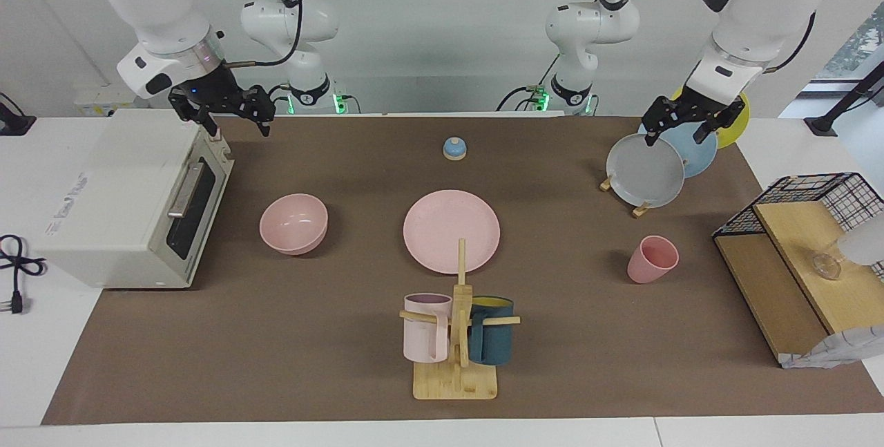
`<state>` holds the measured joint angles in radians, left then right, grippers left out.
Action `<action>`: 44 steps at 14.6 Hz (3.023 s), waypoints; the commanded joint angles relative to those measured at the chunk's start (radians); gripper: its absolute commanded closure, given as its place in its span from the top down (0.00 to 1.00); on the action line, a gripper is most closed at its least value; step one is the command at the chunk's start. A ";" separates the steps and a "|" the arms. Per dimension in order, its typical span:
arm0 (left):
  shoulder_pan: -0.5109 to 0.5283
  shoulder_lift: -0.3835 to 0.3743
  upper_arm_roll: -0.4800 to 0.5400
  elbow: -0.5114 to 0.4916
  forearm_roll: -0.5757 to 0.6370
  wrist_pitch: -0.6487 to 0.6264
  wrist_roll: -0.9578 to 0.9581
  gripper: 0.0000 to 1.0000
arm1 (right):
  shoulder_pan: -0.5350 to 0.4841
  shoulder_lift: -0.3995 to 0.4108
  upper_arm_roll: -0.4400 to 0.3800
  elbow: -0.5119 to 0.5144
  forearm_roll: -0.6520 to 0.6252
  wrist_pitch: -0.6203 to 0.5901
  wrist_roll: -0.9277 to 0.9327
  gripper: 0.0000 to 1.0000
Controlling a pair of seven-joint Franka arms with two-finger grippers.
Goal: Organize tableware
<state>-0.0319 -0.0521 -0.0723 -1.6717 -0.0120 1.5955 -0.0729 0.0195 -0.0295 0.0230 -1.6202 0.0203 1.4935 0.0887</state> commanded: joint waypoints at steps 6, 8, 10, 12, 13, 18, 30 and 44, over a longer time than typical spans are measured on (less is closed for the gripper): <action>-0.002 -0.012 0.003 -0.010 0.017 -0.002 -0.002 1.00 | -0.013 -0.021 0.002 -0.020 0.029 -0.016 -0.044 1.00; -0.002 -0.012 0.003 -0.010 0.017 -0.002 -0.002 1.00 | 0.055 -0.036 0.008 -0.067 0.029 0.061 -0.061 1.00; -0.002 -0.012 0.003 -0.011 0.017 -0.002 -0.002 1.00 | 0.115 -0.070 0.008 -0.211 0.029 0.265 -0.020 1.00; -0.002 -0.012 0.003 -0.010 0.017 -0.002 -0.002 1.00 | 0.184 -0.038 0.008 -0.303 0.029 0.412 0.044 1.00; -0.002 -0.012 0.003 -0.010 0.017 -0.002 -0.002 1.00 | 0.212 -0.012 0.008 -0.340 0.027 0.477 0.057 1.00; -0.002 -0.012 0.003 -0.010 0.017 -0.002 -0.002 1.00 | 0.195 0.043 0.005 -0.547 0.013 0.736 0.045 1.00; -0.003 -0.014 0.002 -0.013 0.017 -0.002 -0.004 1.00 | 0.172 0.082 0.005 -0.653 0.010 0.849 0.016 0.32; 0.003 0.287 0.005 0.109 0.014 0.171 -0.007 1.00 | 0.626 0.630 0.006 0.485 -0.043 0.177 0.595 0.00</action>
<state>-0.0312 0.0567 -0.0682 -1.6735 -0.0120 1.7256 -0.0734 0.5841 0.3004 0.0342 -1.5489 -0.0083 1.8037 0.5425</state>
